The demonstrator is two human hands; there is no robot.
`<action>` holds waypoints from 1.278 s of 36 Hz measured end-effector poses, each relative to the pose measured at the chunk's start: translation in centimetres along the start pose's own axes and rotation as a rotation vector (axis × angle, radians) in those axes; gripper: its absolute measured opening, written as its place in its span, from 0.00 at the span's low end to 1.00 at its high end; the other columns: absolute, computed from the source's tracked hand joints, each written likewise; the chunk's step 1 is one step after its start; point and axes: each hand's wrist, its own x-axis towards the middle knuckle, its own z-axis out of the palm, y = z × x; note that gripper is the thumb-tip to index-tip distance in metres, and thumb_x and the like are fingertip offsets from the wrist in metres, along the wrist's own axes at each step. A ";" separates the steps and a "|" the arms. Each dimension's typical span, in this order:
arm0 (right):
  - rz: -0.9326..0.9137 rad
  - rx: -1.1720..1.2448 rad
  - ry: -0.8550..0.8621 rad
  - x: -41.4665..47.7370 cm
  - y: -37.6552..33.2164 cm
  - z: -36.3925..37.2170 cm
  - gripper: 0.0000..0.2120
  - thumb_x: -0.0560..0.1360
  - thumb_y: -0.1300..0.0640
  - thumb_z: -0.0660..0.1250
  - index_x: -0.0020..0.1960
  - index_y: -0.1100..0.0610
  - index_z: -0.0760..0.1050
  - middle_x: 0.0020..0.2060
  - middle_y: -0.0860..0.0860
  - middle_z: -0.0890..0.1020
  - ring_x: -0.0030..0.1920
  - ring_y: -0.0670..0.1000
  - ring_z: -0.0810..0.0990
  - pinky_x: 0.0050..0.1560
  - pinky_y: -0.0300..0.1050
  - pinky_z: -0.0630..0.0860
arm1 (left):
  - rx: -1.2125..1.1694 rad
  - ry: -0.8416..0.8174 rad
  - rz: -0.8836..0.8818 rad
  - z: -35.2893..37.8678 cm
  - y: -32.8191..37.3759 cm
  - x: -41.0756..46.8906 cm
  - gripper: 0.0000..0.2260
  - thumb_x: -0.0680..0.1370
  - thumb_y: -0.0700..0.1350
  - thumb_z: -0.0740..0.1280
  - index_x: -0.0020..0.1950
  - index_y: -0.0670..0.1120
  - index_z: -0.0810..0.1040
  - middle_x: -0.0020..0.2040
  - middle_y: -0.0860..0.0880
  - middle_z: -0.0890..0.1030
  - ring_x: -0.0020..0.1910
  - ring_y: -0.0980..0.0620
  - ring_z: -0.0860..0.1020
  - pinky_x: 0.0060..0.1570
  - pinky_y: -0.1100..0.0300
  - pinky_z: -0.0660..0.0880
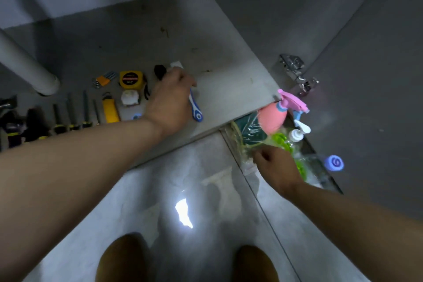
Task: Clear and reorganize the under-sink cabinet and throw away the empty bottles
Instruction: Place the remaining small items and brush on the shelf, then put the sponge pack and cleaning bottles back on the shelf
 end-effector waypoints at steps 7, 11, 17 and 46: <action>0.699 0.808 -0.307 -2.2 2.7 1.6 0.30 0.71 0.31 0.67 0.49 0.60 0.79 0.40 0.60 0.80 0.42 0.59 0.80 0.47 0.52 0.80 | -0.253 -0.135 0.255 4.1 5.5 -4.4 0.14 0.72 0.33 0.63 0.53 0.45 0.81 0.53 0.47 0.75 0.51 0.46 0.76 0.51 0.52 0.75; 0.675 1.071 -0.231 -0.6 1.6 2.6 0.25 0.72 0.32 0.68 0.46 0.55 0.80 0.38 0.60 0.81 0.41 0.61 0.79 0.48 0.52 0.79 | -0.419 -0.239 0.093 6.5 5.9 -6.2 0.13 0.75 0.33 0.62 0.51 0.48 0.81 0.49 0.54 0.71 0.42 0.61 0.70 0.43 0.73 0.65; 0.750 1.242 -0.161 1.8 -0.5 4.2 0.21 0.69 0.39 0.75 0.41 0.56 0.78 0.27 0.56 0.77 0.29 0.51 0.74 0.35 0.41 0.69 | -0.593 -0.456 -0.296 8.5 5.2 -6.9 0.12 0.77 0.34 0.64 0.46 0.50 0.81 0.44 0.55 0.80 0.42 0.57 0.80 0.46 0.64 0.76; 0.325 1.299 -0.523 -2.2 -4.7 -5.6 0.25 0.70 0.48 0.77 0.65 0.53 0.78 0.61 0.57 0.82 0.59 0.56 0.83 0.57 0.56 0.80 | -1.629 -0.153 -0.764 1.7 10.2 -2.5 0.30 0.72 0.46 0.78 0.68 0.50 0.66 0.61 0.42 0.83 0.54 0.39 0.85 0.59 0.31 0.76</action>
